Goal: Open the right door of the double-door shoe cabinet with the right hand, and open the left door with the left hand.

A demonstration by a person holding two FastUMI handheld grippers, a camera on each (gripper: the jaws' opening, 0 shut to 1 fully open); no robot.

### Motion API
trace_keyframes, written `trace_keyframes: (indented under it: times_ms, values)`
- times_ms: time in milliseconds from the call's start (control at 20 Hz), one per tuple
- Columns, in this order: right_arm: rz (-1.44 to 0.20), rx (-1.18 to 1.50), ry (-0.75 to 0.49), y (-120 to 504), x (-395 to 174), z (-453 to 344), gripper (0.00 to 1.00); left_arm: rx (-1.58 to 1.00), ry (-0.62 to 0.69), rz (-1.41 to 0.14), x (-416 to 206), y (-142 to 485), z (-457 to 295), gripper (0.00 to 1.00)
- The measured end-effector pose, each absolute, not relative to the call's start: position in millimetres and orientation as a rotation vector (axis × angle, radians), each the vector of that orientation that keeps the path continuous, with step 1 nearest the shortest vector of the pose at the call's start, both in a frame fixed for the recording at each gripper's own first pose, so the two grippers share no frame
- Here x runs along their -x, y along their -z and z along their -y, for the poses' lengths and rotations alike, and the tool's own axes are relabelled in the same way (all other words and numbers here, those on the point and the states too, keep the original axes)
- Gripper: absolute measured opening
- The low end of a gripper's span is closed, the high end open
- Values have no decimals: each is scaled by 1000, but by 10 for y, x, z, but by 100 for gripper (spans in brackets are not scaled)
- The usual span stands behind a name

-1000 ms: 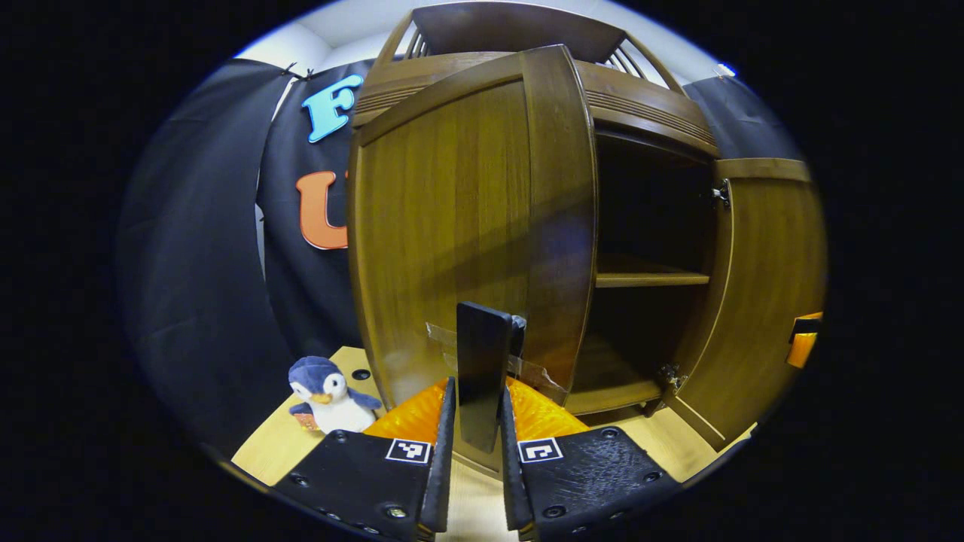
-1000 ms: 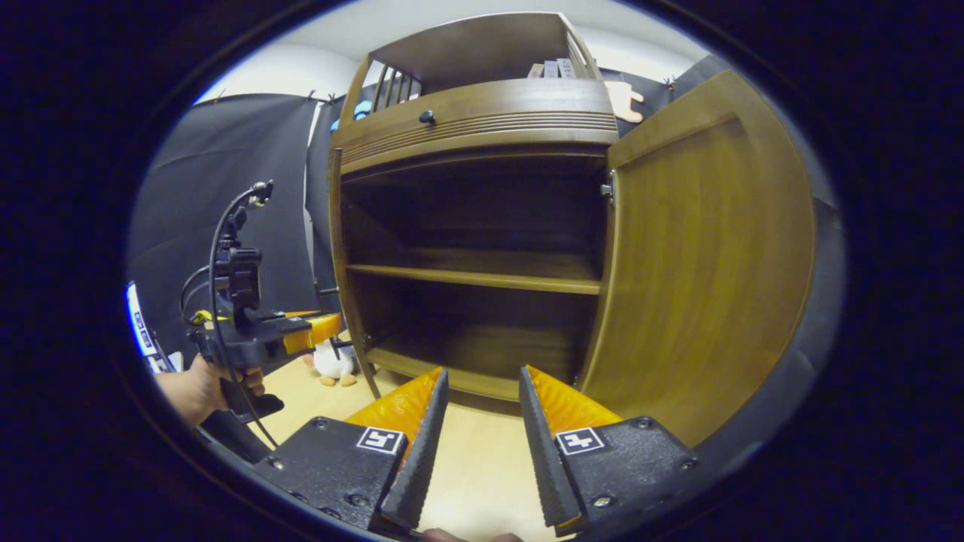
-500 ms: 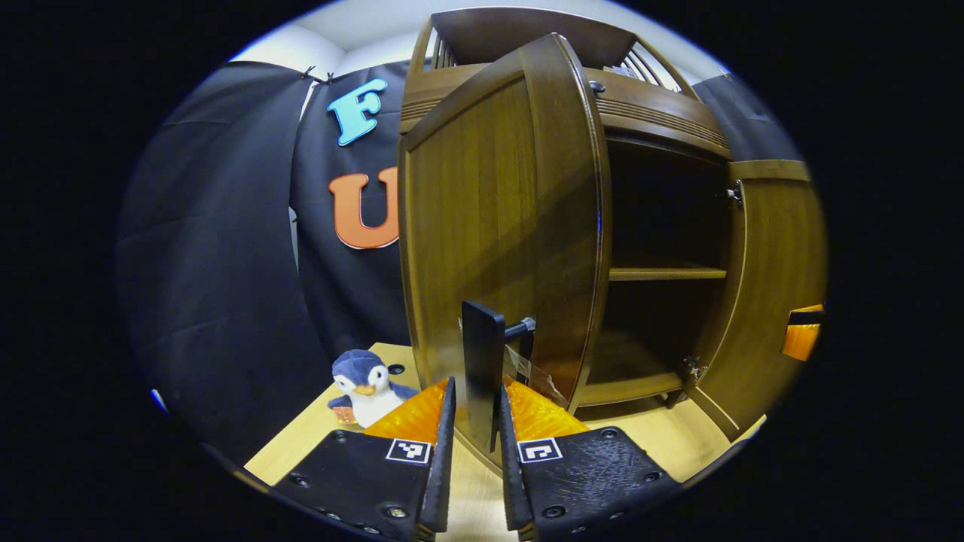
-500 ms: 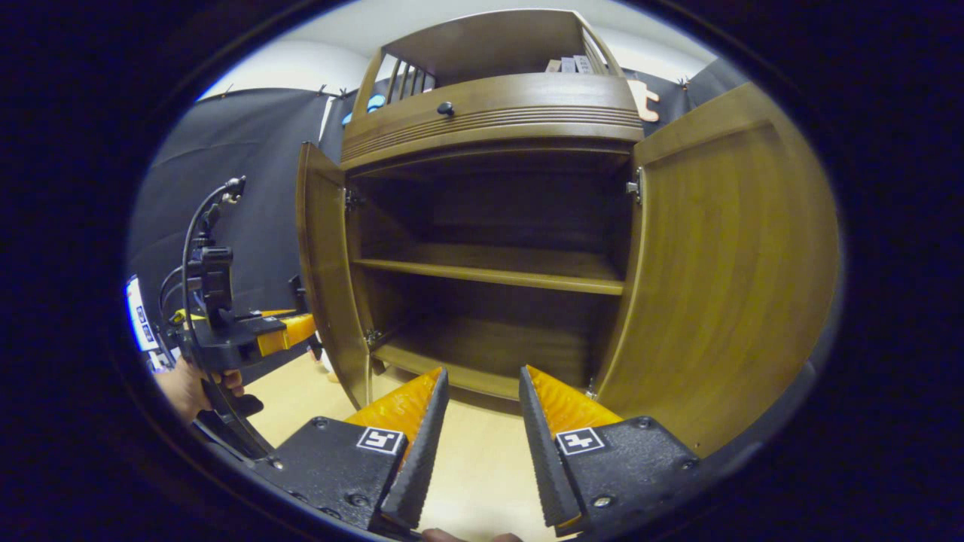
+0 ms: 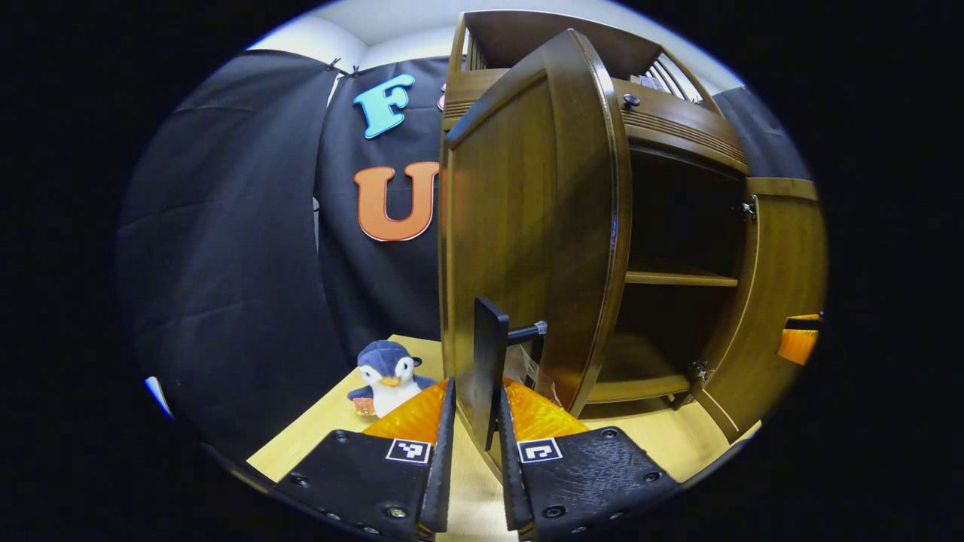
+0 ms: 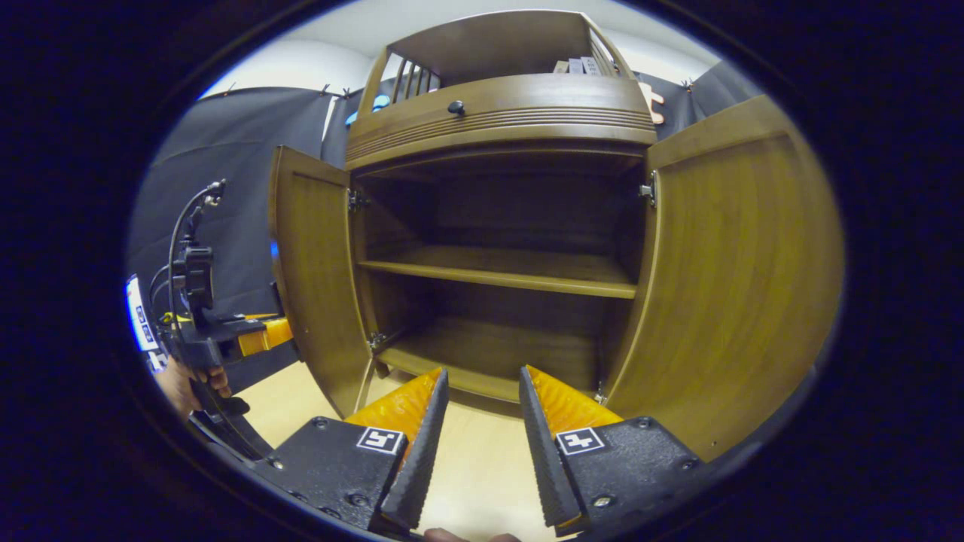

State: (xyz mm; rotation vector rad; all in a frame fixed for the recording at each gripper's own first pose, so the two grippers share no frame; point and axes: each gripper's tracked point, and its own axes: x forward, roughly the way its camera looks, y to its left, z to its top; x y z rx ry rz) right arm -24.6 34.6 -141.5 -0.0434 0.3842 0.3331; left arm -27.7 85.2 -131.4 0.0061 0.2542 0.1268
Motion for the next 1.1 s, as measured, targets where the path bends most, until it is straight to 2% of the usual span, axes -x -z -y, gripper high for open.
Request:
trace_keyframes:
  times_ms: [400, 600, 650, 700, 800, 850, 900, 1100]
  values:
    - [-382, 11, -328, 1399, 179, -494, 60, -5, -208, -248, 400, 1265, -1271, 28]
    - [-386, 8, -334, 1409, 152, -563, 60, 17, -197, -254, 440, 1245, -1335, 26]
    - [-385, 9, -333, 1416, 147, -577, 60, 14, -190, -255, 454, 1247, -1348, 17]
    - [-384, 8, -333, 1415, 137, -595, 60, 13, -186, -255, 469, 1239, -1368, 28]
    - [-387, 8, -333, 1435, 132, -613, 60, 8, -190, -258, 499, 1252, -1438, 28]
    - [-387, 7, -331, 1437, 128, -617, 60, 11, -192, -258, 526, 1245, -1485, 18]
    - [-388, 5, -332, 1439, 119, -629, 60, 18, -192, -267, 563, 1269, -1530, 25]
    - [-378, -8, -340, 1392, 110, -705, 60, 59, -214, -275, 618, 1280, -1717, 22]
